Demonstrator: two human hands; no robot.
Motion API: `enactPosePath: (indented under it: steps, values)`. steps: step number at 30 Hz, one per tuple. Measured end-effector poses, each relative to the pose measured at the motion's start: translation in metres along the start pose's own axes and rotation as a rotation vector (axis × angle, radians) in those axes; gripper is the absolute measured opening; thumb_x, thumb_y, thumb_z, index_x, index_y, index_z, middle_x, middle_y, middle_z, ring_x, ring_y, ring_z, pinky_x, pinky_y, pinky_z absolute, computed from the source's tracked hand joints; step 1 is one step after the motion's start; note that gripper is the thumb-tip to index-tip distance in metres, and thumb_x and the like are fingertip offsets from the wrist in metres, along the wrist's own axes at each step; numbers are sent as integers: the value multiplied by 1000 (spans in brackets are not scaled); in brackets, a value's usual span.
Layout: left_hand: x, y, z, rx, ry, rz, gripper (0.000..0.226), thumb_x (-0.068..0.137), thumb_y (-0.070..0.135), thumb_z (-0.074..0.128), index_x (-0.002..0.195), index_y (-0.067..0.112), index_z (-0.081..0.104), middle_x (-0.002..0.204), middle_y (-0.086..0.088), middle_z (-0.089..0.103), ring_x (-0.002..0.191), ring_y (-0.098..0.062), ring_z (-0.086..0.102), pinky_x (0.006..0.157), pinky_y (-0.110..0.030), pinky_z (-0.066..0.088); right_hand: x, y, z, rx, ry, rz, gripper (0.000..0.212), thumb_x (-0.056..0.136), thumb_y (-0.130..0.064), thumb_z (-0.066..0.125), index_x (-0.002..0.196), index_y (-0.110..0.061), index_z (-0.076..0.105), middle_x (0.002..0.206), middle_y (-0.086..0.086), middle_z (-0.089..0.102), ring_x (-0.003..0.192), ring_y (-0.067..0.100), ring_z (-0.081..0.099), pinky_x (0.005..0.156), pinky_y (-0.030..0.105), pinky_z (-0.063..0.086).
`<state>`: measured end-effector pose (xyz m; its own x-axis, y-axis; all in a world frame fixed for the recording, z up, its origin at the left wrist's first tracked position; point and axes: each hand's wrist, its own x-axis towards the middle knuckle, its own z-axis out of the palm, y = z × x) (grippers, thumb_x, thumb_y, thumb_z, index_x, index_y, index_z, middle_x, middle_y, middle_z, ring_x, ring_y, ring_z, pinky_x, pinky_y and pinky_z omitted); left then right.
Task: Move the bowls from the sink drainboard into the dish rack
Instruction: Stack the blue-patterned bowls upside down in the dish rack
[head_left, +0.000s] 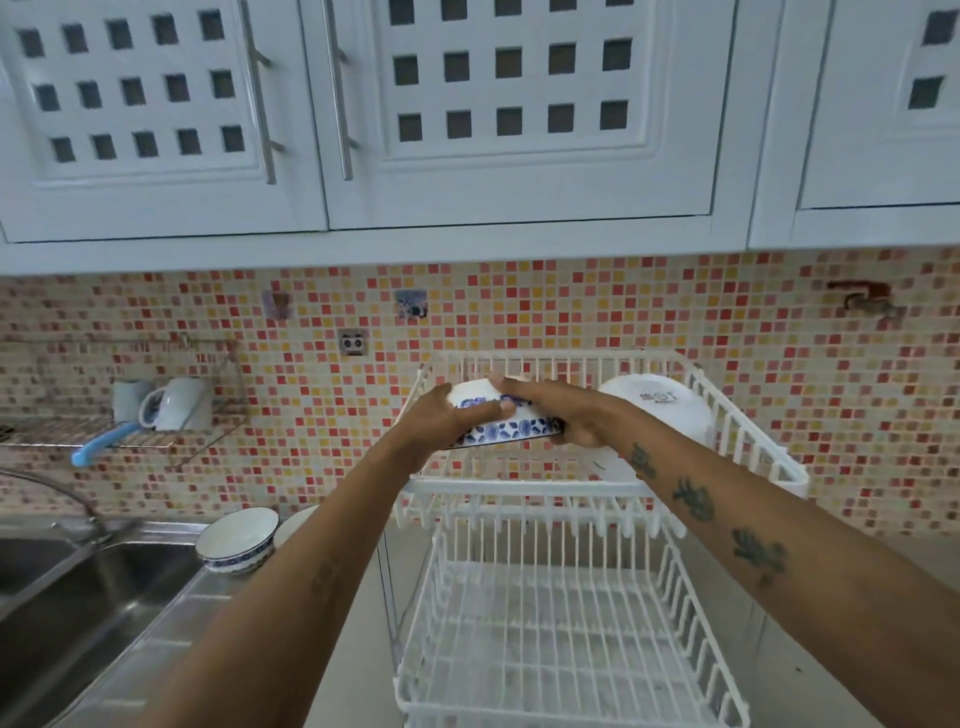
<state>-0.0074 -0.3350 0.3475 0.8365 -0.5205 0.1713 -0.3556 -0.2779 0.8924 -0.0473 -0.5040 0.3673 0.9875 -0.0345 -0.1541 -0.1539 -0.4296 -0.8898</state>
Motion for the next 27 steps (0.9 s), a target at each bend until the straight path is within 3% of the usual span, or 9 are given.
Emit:
enactPosePath:
  steps: [2, 4, 6, 9, 13, 16, 20, 23, 27]
  values:
    - [2, -5, -2, 50, -4, -13, 51, 62, 54, 81, 102, 22, 73, 104, -9, 78, 101, -30, 72, 90, -41, 56, 2, 3, 2, 29, -4, -12, 94, 59, -73, 69, 133, -20, 44, 137, 3, 56, 124, 24, 54, 110, 45, 41]
    - [3, -7, -4, 85, -18, -27, 38, 73, 44, 82, 103, 23, 72, 100, -9, 77, 90, -30, 72, 73, -31, 56, 7, 7, 1, 13, 13, -10, 111, 61, -66, 72, 148, -20, 21, 148, 4, 40, 129, 24, 45, 111, 44, 37]
    - [6, -12, -4, 119, -22, -50, 41, 72, 40, 85, 105, 25, 65, 98, -4, 73, 79, -18, 69, 61, -21, 55, 9, 9, 2, -27, 9, -15, 106, 65, -58, 75, 147, -17, 22, 144, 4, 41, 123, 23, 47, 107, 42, 41]
    - [17, -22, -6, 209, -41, -57, 97, 42, 61, 92, 124, 21, 57, 111, 0, 73, 96, -17, 72, 76, -36, 64, 11, 13, 0, -71, -2, -3, 109, 52, -55, 83, 141, -20, 33, 134, 5, 53, 115, 24, 57, 100, 45, 51]
    - [47, -56, -10, 367, -95, -66, 102, 37, 66, 92, 125, 27, 60, 117, 2, 71, 109, -22, 69, 86, -42, 61, 7, 16, 1, -178, 3, -8, 92, 67, -44, 81, 140, -21, 31, 129, 0, 47, 113, 22, 53, 95, 36, 50]
    - [31, -40, -8, 526, -65, -67, 128, 28, 74, 87, 137, 22, 44, 130, -1, 55, 120, -24, 57, 98, -45, 55, 4, 18, 4, -316, 10, -50, 78, 73, -38, 79, 136, -22, 35, 121, -4, 52, 109, 17, 52, 93, 32, 48]
    - [17, -26, -2, 566, -74, -152, 117, 56, 47, 92, 147, 14, 27, 141, -5, 38, 131, -26, 43, 112, -45, 42, 6, 19, 5, -369, -5, -27, 100, 66, -47, 81, 145, -24, 23, 140, -1, 42, 122, 21, 47, 104, 36, 44]
    - [19, -24, -9, 404, -125, -206, 120, 50, 45, 92, 147, 15, 28, 145, -7, 41, 130, -26, 46, 109, -42, 46, 5, 16, 2, -335, -27, 24, 100, 72, -46, 77, 148, -24, 16, 146, 1, 35, 123, 21, 42, 101, 32, 41]
    - [18, -7, -21, -78, -72, -309, 86, 87, 29, 74, 156, 18, 23, 158, -11, 32, 138, -34, 40, 92, -44, 47, 2, 3, 1, -103, -53, 36, 66, 91, -57, 44, 148, -27, 28, 155, 2, 28, 139, 26, 32, 109, 40, 29]
